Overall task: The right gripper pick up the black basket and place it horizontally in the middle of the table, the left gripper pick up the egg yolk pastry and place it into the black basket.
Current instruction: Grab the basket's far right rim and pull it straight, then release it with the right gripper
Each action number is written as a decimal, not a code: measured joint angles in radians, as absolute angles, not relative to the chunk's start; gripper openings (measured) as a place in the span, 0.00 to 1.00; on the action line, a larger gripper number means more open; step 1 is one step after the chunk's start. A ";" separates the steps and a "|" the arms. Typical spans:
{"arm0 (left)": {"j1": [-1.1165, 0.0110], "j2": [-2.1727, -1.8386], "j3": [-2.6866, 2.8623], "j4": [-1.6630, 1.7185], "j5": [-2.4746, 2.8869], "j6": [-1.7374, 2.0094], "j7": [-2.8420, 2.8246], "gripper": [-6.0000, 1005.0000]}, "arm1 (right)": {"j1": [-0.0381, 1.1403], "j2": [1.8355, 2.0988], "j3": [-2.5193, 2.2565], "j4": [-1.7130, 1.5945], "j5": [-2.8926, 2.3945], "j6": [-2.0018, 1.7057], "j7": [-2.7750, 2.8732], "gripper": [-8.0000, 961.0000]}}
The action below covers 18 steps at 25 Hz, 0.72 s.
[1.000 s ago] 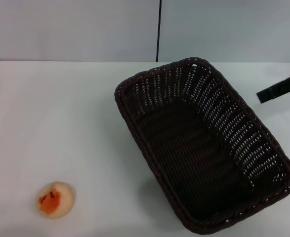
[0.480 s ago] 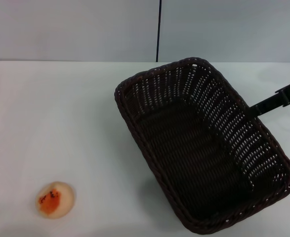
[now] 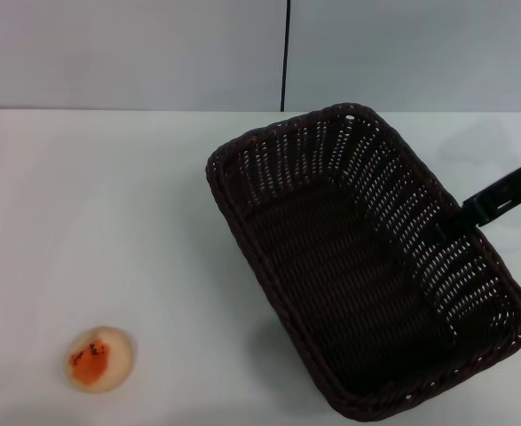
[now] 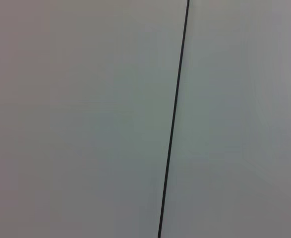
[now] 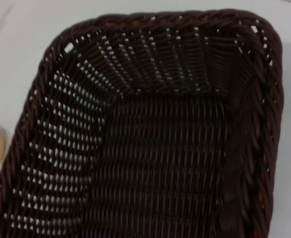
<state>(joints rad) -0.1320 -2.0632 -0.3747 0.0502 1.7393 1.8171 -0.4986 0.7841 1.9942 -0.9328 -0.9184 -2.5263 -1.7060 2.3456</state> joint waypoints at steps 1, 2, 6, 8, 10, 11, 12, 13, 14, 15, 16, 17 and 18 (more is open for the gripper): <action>-0.131 -2.063 -0.375 0.050 1.739 1.817 -0.499 0.55 | 0.784 1.995 -0.942 -0.918 -2.529 -1.702 2.346 0.58; -0.131 -2.063 -0.376 0.050 1.738 1.817 -0.499 0.55 | 0.783 1.996 -0.947 -0.919 -2.532 -1.701 2.345 0.57; -0.127 -2.063 -0.378 0.050 1.735 1.816 -0.499 0.55 | 0.779 1.998 -0.952 -0.920 -2.534 -1.695 2.345 0.55; -0.126 -2.064 -0.379 0.050 1.734 1.813 -0.499 0.55 | 0.776 1.999 -0.952 -0.919 -2.534 -1.687 2.344 0.53; -0.126 -2.065 -0.379 0.051 1.733 1.810 -0.499 0.55 | 0.771 1.999 -0.951 -0.918 -2.534 -1.682 2.341 0.48; -0.126 -2.065 -0.379 0.051 1.733 1.809 -0.499 0.55 | 0.767 1.999 -0.948 -0.919 -2.533 -1.681 2.337 0.43; -0.126 -2.065 -0.379 0.051 1.733 1.808 -0.499 0.55 | 0.765 1.999 -0.945 -0.919 -2.532 -1.680 2.334 0.38; -0.126 -2.065 -0.379 0.051 1.733 1.805 -0.499 0.55 | 0.761 2.000 -0.941 -0.921 -2.529 -1.679 2.330 0.33; -0.126 -2.065 -0.380 0.049 1.732 1.800 -0.499 0.55 | 0.756 2.002 -0.937 -0.926 -2.527 -1.676 2.326 0.28; -0.126 -2.065 -0.380 0.049 1.732 1.800 -0.499 0.55 | 0.756 2.002 -0.937 -0.926 -2.527 -1.676 2.326 0.25; -0.127 -2.065 -0.380 0.046 1.732 1.797 -0.499 0.55 | 0.754 2.003 -0.935 -0.928 -2.527 -1.674 2.324 0.23; -0.129 -2.064 -0.381 0.042 1.732 1.794 -0.499 0.55 | 0.752 2.007 -0.930 -0.932 -2.523 -1.672 2.319 0.21; -0.129 -2.064 -0.381 0.042 1.732 1.794 -0.499 0.55 | 0.752 2.007 -0.930 -0.932 -2.523 -1.672 2.319 0.21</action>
